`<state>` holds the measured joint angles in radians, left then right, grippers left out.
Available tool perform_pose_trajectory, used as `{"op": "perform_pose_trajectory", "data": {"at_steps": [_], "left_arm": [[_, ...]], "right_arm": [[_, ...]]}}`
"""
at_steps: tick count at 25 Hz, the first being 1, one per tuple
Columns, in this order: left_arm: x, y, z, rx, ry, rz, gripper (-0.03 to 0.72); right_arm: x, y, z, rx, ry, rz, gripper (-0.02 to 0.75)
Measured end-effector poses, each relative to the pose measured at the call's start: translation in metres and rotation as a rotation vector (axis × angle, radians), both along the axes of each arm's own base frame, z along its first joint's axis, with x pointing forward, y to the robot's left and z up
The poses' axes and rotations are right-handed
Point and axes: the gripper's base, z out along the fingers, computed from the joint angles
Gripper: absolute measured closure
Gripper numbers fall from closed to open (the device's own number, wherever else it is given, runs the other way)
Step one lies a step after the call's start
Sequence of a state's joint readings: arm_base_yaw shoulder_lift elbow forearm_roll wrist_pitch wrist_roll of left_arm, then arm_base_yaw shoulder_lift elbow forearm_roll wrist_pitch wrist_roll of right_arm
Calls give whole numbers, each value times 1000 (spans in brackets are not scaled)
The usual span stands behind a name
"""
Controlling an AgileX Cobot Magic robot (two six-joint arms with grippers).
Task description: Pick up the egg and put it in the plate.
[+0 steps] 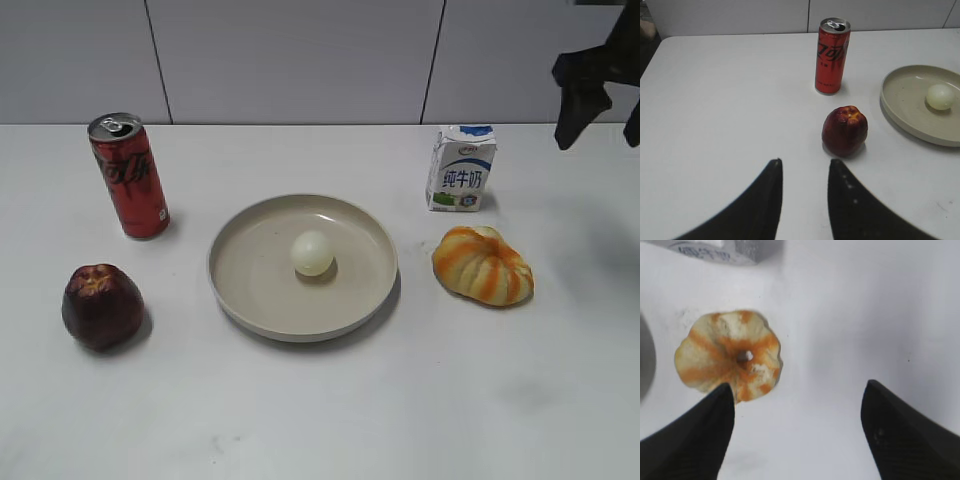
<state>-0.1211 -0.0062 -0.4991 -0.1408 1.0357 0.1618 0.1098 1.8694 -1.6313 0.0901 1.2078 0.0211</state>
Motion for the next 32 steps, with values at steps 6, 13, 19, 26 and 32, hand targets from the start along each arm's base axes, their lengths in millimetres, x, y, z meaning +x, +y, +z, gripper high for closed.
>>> {"op": "perform_pose_trajectory", "data": {"at_steps": [6,13,19,26,32], "left_arm": [[0,0,0,0,0,0,459],[0,0,0,0,0,0,459],[0,0,0,0,0,0,459],[0,0,0,0,0,0,459],[0,0,0,0,0,0,459]], "right_arm": [[-74,-7,13,9,37,2,145],[-172,-18,3,6,22,0,145],[-232,-28,-14,-18,-94,3,145],[-286,-34,-24,-9,-242,10,145],[-319,-38,-13,13,-429,7,146]]}}
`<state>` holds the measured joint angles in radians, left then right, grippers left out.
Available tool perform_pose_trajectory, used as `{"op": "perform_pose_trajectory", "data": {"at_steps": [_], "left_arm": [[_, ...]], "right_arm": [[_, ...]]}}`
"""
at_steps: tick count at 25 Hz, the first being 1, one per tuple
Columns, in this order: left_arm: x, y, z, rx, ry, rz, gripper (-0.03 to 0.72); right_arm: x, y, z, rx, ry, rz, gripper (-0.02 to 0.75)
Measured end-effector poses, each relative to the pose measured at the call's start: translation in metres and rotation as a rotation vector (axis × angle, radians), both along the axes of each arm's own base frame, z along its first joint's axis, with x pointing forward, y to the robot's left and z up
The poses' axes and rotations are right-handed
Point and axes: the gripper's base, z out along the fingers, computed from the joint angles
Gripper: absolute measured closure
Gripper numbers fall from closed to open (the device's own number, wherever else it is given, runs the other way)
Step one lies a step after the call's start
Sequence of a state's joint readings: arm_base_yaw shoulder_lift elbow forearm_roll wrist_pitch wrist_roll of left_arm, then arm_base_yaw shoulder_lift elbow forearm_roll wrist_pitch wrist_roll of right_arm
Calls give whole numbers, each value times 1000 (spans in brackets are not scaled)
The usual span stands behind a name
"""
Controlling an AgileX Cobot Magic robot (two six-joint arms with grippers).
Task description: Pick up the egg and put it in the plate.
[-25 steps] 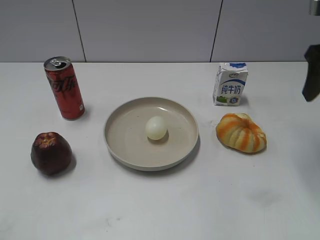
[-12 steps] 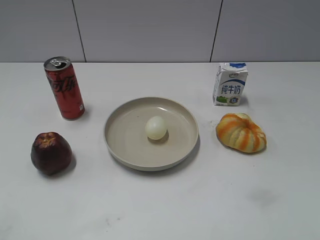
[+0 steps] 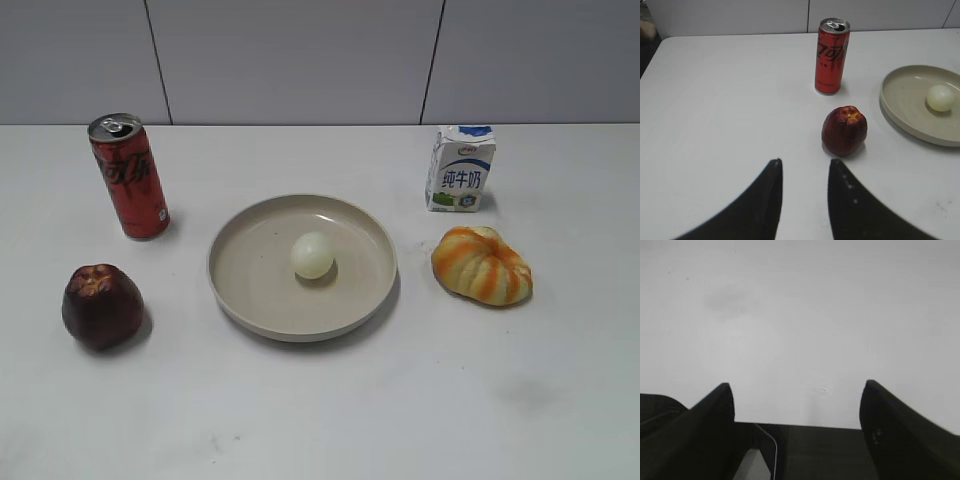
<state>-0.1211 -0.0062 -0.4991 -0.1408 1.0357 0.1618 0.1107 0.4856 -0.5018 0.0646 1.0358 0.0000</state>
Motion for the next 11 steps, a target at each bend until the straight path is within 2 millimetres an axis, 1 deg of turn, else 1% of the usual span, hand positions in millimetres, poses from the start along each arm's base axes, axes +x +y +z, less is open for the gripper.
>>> {"op": "perform_pose_trajectory", "data": {"at_steps": [6,11], "left_arm": [[0,0,0,0,0,0,459],[0,0,0,0,0,0,459]], "right_arm": [[-33,-4,12,26,-223,0,146],[-60,-7,15,45,-394,1,146]]}}
